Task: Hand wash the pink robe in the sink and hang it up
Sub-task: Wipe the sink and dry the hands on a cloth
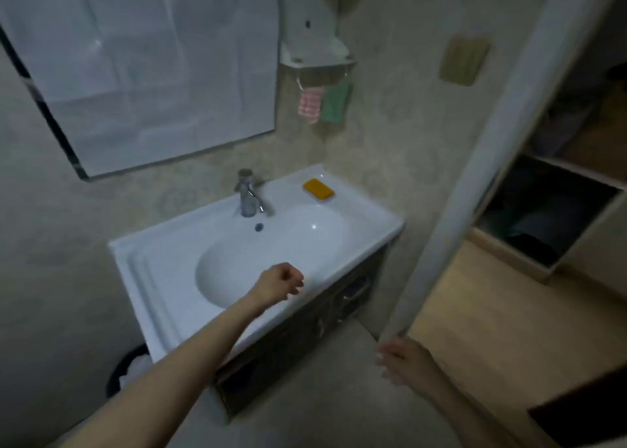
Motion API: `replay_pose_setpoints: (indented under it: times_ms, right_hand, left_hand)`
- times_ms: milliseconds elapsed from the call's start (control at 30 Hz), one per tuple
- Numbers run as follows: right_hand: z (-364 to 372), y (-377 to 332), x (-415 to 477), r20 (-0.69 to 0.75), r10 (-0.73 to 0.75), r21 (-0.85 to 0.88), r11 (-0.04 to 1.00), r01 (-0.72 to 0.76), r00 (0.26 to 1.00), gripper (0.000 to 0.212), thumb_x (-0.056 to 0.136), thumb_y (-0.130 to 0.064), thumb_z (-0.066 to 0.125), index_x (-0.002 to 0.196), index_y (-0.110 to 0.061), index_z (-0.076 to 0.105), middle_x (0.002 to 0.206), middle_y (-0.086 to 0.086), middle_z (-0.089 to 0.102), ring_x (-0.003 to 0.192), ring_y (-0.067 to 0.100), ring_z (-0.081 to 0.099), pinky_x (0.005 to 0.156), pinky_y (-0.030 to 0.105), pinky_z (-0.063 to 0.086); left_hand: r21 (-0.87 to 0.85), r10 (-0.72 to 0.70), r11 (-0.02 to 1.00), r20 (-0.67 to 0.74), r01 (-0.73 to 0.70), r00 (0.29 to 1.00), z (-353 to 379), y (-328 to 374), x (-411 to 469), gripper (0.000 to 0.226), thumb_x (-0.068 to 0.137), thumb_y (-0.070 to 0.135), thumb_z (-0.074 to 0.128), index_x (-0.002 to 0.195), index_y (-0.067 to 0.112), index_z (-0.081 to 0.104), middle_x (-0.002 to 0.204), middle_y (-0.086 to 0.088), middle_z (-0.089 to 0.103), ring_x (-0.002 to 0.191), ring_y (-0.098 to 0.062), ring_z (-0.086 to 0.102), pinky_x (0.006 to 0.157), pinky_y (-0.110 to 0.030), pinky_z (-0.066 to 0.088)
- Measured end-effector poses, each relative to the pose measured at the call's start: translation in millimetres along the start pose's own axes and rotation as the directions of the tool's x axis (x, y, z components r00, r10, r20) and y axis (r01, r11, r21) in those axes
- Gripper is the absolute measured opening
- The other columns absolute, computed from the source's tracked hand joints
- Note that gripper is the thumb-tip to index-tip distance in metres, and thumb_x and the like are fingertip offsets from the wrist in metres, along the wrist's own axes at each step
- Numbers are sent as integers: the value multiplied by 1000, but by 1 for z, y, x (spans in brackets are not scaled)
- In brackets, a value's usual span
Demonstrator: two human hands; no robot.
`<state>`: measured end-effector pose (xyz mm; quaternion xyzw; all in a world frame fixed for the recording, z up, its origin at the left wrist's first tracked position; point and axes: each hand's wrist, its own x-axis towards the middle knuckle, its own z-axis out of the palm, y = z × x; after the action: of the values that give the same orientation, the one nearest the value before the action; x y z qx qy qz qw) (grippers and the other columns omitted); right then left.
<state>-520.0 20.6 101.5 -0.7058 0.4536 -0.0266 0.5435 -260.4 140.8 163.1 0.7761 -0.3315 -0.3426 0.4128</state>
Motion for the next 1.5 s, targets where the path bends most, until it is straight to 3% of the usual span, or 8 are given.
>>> replay_pose_setpoints:
  times_ms: [467,733,1000,1100,1200,1300,1400,1500]
  right_hand:
    - [-73,-303,287,-17,-444,-112,891,440,896,20,88,-6,59,91,-26,62,92,-1,61,70,13,57,60,25,45]
    - [-132,-446,454,20,-714,-547,579,605,700,62,85,-4,57,143,-14,35,153,4,26,138,26,30,108,32,32]
    - [-136,-457,532,122,-841,-756,264,598,527,74,82,-7,57,148,-14,24,156,2,23,145,20,15,116,36,15]
    - [-139,-453,533,138,-880,-735,217,643,455,74,81,-4,59,147,-12,27,155,4,25,145,22,16,115,37,16]
    - [-137,-453,524,38,-917,-670,272,691,398,65,77,-5,49,141,-7,40,149,10,37,141,27,27,114,37,20]
    - [-108,-431,482,-251,-945,-460,306,834,209,54,70,-11,36,117,-7,62,123,10,59,117,26,51,100,34,36]
    - [-52,-381,441,89,-883,62,467,882,462,31,79,-30,51,108,-23,63,110,-3,65,100,9,59,85,28,47]
    - [-5,-341,427,591,-562,255,811,527,579,56,77,-27,74,127,-28,51,122,-7,59,108,8,58,90,31,51]
  left_hand:
    - [-90,185,968,-381,-236,906,-139,170,292,17,92,8,53,79,19,51,90,-4,58,79,-17,58,60,-25,44]
    - [-331,90,924,-292,-189,952,-141,225,410,17,96,9,49,109,16,57,103,-6,61,88,-16,61,65,-22,53]
    - [-144,31,979,-587,-141,809,-150,229,413,13,88,17,65,77,9,62,77,-8,66,70,-16,65,74,-30,57]
    - [-393,-44,891,-570,-225,820,-154,220,378,9,84,7,67,84,5,58,75,-10,61,66,-16,61,63,-25,56]
    - [-630,-205,776,-226,18,952,-151,184,341,9,88,5,58,96,0,59,80,-14,54,72,-21,52,61,-25,52]
    - [-478,-282,859,-140,185,949,-132,141,324,9,89,6,57,92,0,64,86,-19,59,72,-22,57,60,-26,48]
    - [-287,-140,957,-369,30,919,-124,121,320,11,90,18,60,91,8,66,81,-10,69,71,-20,66,60,-27,51]
    - [-239,-74,971,-352,-13,933,-124,111,314,6,89,19,63,83,18,64,76,1,66,75,-14,64,65,-24,48]
